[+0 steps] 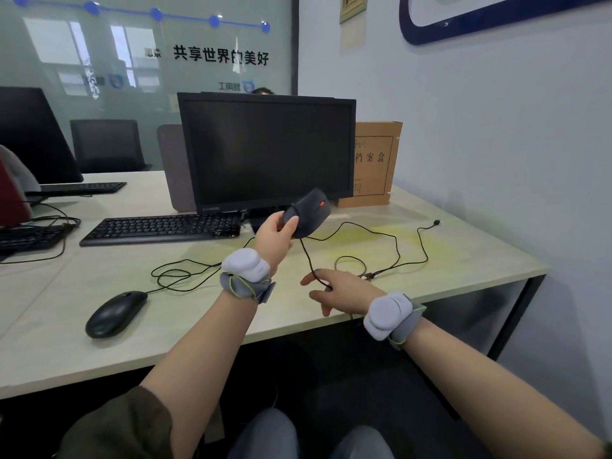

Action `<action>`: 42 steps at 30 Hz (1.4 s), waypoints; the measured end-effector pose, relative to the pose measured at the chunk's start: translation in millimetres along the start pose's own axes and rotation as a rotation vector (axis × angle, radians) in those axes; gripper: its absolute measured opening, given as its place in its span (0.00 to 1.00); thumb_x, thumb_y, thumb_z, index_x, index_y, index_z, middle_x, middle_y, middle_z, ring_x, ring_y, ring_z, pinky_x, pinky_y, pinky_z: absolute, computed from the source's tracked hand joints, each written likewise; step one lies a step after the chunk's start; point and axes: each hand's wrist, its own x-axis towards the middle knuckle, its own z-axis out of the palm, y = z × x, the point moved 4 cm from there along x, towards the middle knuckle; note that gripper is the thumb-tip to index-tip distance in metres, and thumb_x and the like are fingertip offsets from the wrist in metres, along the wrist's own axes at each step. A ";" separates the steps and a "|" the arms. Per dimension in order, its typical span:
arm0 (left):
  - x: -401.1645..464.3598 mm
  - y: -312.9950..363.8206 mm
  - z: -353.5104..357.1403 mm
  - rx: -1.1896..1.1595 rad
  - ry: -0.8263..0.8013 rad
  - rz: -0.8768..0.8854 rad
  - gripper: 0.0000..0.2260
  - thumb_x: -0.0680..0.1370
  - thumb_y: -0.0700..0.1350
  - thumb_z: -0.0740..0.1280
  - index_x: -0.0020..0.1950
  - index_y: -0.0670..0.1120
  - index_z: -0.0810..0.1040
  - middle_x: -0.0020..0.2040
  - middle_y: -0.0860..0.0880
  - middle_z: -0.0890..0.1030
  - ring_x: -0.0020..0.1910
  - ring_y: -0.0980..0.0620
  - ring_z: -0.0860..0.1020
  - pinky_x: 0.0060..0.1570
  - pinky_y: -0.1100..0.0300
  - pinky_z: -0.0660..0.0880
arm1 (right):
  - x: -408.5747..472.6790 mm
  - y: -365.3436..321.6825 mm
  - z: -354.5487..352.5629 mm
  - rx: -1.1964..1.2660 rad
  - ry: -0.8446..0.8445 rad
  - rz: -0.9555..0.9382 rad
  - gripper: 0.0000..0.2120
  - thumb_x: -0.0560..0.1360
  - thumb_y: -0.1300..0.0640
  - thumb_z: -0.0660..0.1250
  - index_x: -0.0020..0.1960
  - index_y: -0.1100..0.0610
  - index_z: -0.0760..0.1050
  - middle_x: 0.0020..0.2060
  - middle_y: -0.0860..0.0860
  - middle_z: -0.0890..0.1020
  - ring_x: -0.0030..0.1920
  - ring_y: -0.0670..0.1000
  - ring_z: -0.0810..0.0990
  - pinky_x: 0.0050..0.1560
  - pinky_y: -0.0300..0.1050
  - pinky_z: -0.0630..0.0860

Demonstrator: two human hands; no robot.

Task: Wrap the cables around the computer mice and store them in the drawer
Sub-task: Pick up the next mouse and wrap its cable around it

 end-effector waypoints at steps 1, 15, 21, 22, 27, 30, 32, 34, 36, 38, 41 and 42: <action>0.4 1.1 -4.2 0.085 0.012 0.026 0.09 0.79 0.44 0.60 0.57 0.43 0.73 0.49 0.44 0.76 0.49 0.45 0.74 0.57 0.47 0.75 | -0.6 -0.4 -4.0 -0.071 -0.008 0.022 0.15 0.76 0.47 0.58 0.62 0.41 0.67 0.30 0.43 0.81 0.35 0.38 0.78 0.37 0.39 0.71; -29.1 5.1 -0.1 0.563 -0.735 -0.057 0.15 0.79 0.41 0.60 0.67 0.43 0.69 0.59 0.41 0.76 0.58 0.43 0.77 0.63 0.48 0.73 | -43.1 -27.2 -98.3 -0.636 0.611 -0.345 0.10 0.73 0.44 0.66 0.49 0.48 0.78 0.43 0.46 0.82 0.42 0.49 0.79 0.34 0.41 0.69; -47.3 7.6 8.6 0.068 -1.064 -0.154 0.13 0.79 0.36 0.58 0.60 0.48 0.74 0.51 0.52 0.81 0.50 0.55 0.80 0.56 0.61 0.77 | -44.1 -13.9 -100.2 0.305 0.212 -0.338 0.06 0.72 0.62 0.69 0.41 0.51 0.82 0.36 0.43 0.83 0.37 0.39 0.78 0.41 0.32 0.75; -48.6 9.9 10.9 0.002 -1.074 -0.155 0.13 0.78 0.37 0.58 0.60 0.49 0.74 0.50 0.54 0.82 0.49 0.56 0.80 0.54 0.62 0.77 | -43.7 -11.8 -100.1 0.428 0.198 -0.333 0.08 0.73 0.64 0.68 0.42 0.52 0.81 0.35 0.42 0.83 0.36 0.39 0.78 0.40 0.30 0.74; -46.1 25.7 21.1 -0.315 -0.938 -0.106 0.12 0.77 0.40 0.61 0.60 0.48 0.73 0.49 0.54 0.84 0.48 0.56 0.82 0.53 0.60 0.78 | -35.6 4.5 -86.2 0.504 0.300 -0.160 0.16 0.76 0.71 0.59 0.40 0.50 0.70 0.36 0.46 0.75 0.33 0.37 0.75 0.36 0.30 0.72; -34.6 32.5 20.8 -0.402 -0.751 -0.079 0.13 0.79 0.39 0.57 0.62 0.46 0.73 0.53 0.48 0.80 0.50 0.51 0.80 0.58 0.55 0.76 | -27.4 2.5 -68.1 0.567 0.334 -0.160 0.12 0.75 0.69 0.60 0.36 0.57 0.69 0.28 0.51 0.73 0.25 0.44 0.71 0.30 0.39 0.68; -26.9 31.3 18.0 -0.401 -0.622 -0.096 0.13 0.81 0.40 0.56 0.64 0.43 0.71 0.52 0.46 0.78 0.50 0.49 0.79 0.59 0.52 0.75 | -20.9 0.9 -55.3 0.532 0.296 -0.143 0.07 0.76 0.62 0.63 0.40 0.56 0.70 0.28 0.51 0.76 0.25 0.47 0.74 0.29 0.38 0.71; -23.0 24.9 14.8 -0.351 -0.512 -0.109 0.13 0.81 0.40 0.56 0.65 0.40 0.70 0.51 0.45 0.77 0.48 0.49 0.78 0.59 0.52 0.73 | -14.4 1.1 -44.3 0.454 0.228 -0.099 0.03 0.76 0.58 0.64 0.44 0.54 0.72 0.28 0.49 0.79 0.27 0.47 0.78 0.31 0.37 0.74; -22.9 16.0 13.9 -0.320 -0.424 -0.125 0.15 0.81 0.39 0.56 0.66 0.36 0.69 0.51 0.43 0.77 0.48 0.48 0.77 0.58 0.52 0.74 | -8.9 4.3 -34.4 0.315 0.132 -0.020 0.07 0.75 0.55 0.64 0.52 0.51 0.72 0.29 0.48 0.82 0.30 0.46 0.80 0.36 0.38 0.75; -22.8 8.7 12.0 -0.348 -0.348 -0.122 0.15 0.81 0.39 0.56 0.66 0.35 0.68 0.55 0.41 0.75 0.53 0.46 0.76 0.59 0.53 0.71 | -6.1 7.4 -26.7 0.133 0.022 0.061 0.15 0.74 0.50 0.64 0.60 0.45 0.69 0.32 0.46 0.84 0.38 0.45 0.82 0.45 0.40 0.76; -19.3 2.3 6.5 -0.474 -0.274 -0.116 0.11 0.81 0.39 0.55 0.62 0.38 0.70 0.56 0.40 0.75 0.57 0.45 0.74 0.61 0.53 0.70 | -6.9 10.3 -18.0 0.030 -0.068 0.156 0.16 0.75 0.51 0.61 0.63 0.47 0.68 0.34 0.47 0.83 0.43 0.48 0.82 0.55 0.45 0.74; -17.8 0.7 5.2 -0.497 -0.243 -0.111 0.10 0.81 0.39 0.55 0.60 0.39 0.71 0.56 0.40 0.75 0.57 0.45 0.74 0.60 0.54 0.71 | -8.6 8.8 -16.3 0.008 -0.089 0.174 0.15 0.75 0.52 0.60 0.62 0.51 0.70 0.33 0.47 0.82 0.40 0.49 0.81 0.53 0.44 0.75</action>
